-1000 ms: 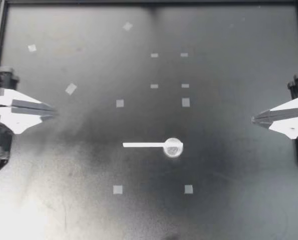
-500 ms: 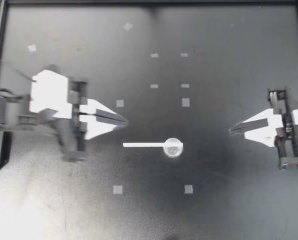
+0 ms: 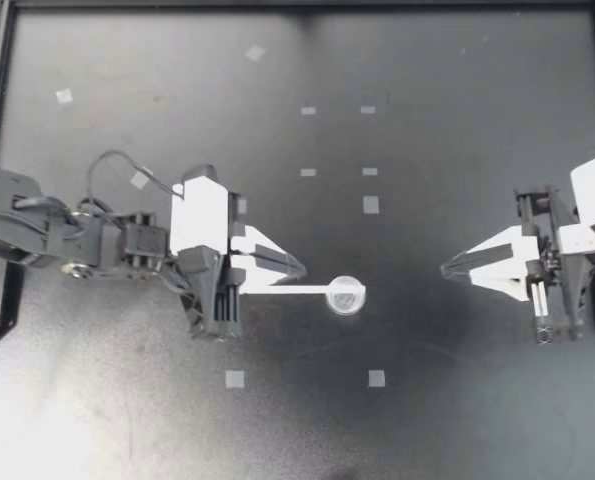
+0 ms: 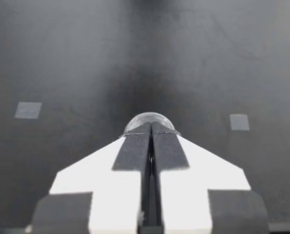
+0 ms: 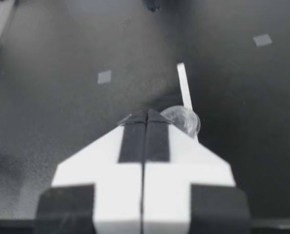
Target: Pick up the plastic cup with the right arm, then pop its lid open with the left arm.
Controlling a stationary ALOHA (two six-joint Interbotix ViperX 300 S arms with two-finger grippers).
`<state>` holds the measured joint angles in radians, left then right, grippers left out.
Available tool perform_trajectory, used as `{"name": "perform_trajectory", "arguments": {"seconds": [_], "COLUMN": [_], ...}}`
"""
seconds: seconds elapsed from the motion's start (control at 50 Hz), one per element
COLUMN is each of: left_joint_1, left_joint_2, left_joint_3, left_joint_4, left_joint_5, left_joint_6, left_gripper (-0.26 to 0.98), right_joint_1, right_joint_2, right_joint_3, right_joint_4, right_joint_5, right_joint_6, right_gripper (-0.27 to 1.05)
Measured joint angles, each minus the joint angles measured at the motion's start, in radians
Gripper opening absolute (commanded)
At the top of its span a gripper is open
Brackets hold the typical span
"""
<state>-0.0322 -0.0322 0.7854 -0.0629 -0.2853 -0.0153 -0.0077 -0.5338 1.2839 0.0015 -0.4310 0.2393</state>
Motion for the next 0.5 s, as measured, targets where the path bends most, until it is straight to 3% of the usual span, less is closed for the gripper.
{"name": "perform_trajectory", "arguments": {"seconds": [0.22,0.5], "left_joint_1": [-0.018,-0.028], "left_joint_2": [0.064,0.141], "left_joint_3": [-0.025,-0.064], "left_joint_4": [0.0,0.0], "left_joint_5": [-0.015,-0.017], "left_joint_6": [0.0,0.0], "left_gripper": [-0.01,-0.01], "right_joint_1": [0.009,0.014], "right_joint_2": [0.137,0.272], "right_joint_3": [-0.029,-0.063], "right_joint_4": [0.0,0.0], "right_joint_5": [-0.067,-0.135], "right_joint_6": [0.0,0.003], "right_gripper": [0.15,0.43]}}
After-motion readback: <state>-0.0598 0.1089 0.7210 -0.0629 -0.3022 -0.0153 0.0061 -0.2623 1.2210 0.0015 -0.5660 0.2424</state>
